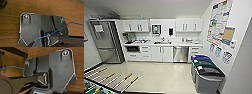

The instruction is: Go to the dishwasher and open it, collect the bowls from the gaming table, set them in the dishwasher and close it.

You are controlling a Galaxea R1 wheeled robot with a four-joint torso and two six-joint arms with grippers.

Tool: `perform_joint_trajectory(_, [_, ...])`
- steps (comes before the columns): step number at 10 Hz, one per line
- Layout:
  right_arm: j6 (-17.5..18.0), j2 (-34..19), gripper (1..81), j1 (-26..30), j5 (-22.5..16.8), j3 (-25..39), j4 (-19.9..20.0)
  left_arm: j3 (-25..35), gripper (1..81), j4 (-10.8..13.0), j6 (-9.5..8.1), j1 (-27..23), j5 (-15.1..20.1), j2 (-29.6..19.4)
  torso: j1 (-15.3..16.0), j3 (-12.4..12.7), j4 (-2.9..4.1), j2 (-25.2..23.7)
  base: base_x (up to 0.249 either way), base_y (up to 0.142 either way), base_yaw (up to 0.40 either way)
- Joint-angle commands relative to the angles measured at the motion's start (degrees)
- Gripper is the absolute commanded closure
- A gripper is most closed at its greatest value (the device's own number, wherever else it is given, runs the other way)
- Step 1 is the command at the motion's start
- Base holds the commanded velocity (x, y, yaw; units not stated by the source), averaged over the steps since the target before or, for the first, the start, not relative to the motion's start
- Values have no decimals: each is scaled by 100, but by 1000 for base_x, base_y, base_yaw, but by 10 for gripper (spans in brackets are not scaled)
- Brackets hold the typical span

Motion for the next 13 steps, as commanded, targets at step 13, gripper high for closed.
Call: perform_joint_trajectory(13, [-30,-136,10,219,-365,148,4,70,10,126,22,-253,321,-114,0,0,0,2,245,0,0])
